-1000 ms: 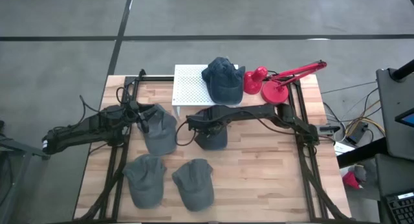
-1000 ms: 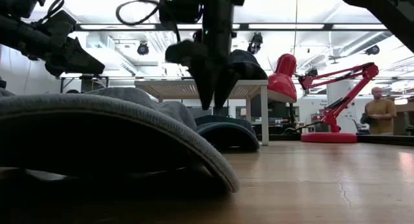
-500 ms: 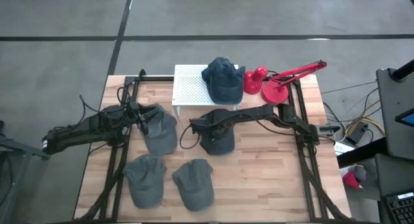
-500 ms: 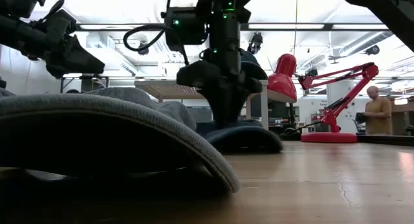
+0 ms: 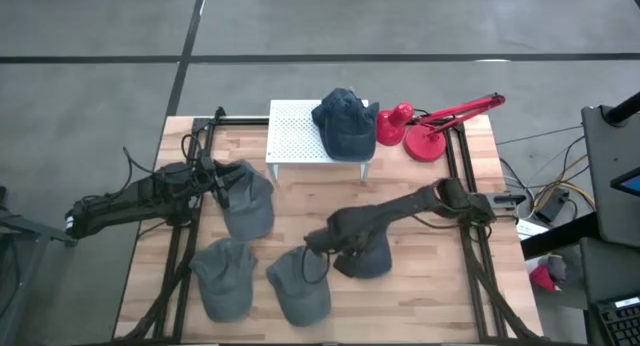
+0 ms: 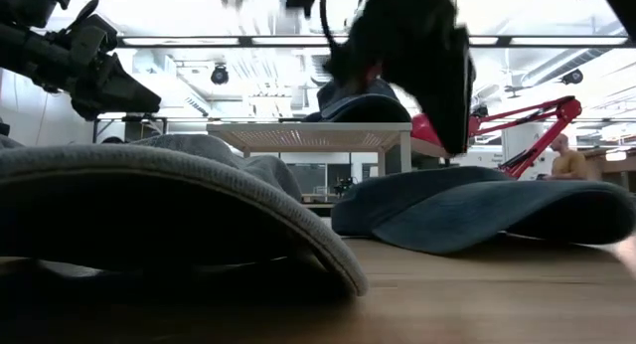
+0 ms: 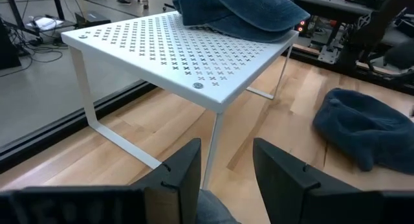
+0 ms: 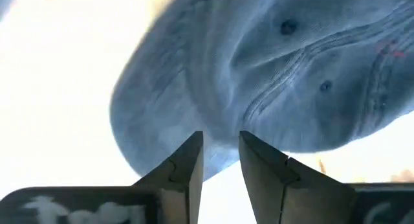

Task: Pick & Place hat
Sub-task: Put the dark blue cap on top of the other dark blue cap on the shelf

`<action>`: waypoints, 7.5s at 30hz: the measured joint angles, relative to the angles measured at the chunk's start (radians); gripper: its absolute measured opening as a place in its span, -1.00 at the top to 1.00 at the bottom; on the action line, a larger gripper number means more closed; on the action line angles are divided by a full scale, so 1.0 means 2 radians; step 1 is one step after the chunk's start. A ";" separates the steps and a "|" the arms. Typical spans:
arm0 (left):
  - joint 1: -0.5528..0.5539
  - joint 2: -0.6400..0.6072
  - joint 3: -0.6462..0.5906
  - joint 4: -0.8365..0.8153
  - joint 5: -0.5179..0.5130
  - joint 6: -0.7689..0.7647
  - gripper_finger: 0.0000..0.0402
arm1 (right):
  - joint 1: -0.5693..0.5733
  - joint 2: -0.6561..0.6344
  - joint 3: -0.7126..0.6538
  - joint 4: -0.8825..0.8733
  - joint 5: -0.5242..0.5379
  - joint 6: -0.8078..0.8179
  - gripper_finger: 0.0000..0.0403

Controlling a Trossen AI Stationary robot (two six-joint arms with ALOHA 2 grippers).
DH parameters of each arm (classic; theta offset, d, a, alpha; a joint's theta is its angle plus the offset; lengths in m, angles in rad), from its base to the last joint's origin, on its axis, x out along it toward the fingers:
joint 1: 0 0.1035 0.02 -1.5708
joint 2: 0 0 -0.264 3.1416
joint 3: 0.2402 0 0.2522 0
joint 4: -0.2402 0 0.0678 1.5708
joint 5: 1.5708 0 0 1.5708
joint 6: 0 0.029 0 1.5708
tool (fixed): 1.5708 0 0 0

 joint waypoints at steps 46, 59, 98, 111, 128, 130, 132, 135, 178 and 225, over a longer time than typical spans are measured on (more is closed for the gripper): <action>0.000 0.000 -0.003 0.000 0.039 -0.056 0.29 | -0.014 -0.266 -0.121 -0.006 0.111 0.289 0.72; 0.000 0.000 -0.005 0.000 0.039 -0.059 0.29 | 0.063 -0.362 -0.326 0.284 0.161 0.440 0.72; 0.000 0.001 -0.006 0.000 0.038 -0.057 0.29 | 0.012 -0.298 -0.365 0.310 0.146 0.383 -0.18; 0.000 0.001 -0.006 0.000 0.038 -0.056 0.29 | -0.017 -0.251 -0.365 0.321 0.110 0.344 -0.19; 0.000 0.001 -0.006 0.000 0.036 -0.056 0.29 | -0.026 -0.142 -0.364 0.359 0.096 0.337 -0.16; 0.000 0.001 -0.006 0.000 0.036 -0.056 0.29 | -0.026 -0.131 -0.362 0.358 0.088 0.338 -0.15; 0.000 0.001 -0.006 0.000 0.036 -0.056 0.29 | -0.026 -0.120 -0.361 0.355 0.076 0.344 -0.14; 0.000 0.001 -0.006 0.000 0.036 -0.056 0.29 | -0.026 -0.110 -0.361 0.355 0.067 0.361 -0.06; 0.000 0.001 -0.006 0.003 0.035 -0.056 0.29 | -0.072 -0.338 -0.024 0.221 0.365 0.168 0.96; 0.000 0.001 -0.006 0.006 0.035 -0.057 0.29 | -0.256 -0.178 0.143 0.112 0.412 0.272 0.94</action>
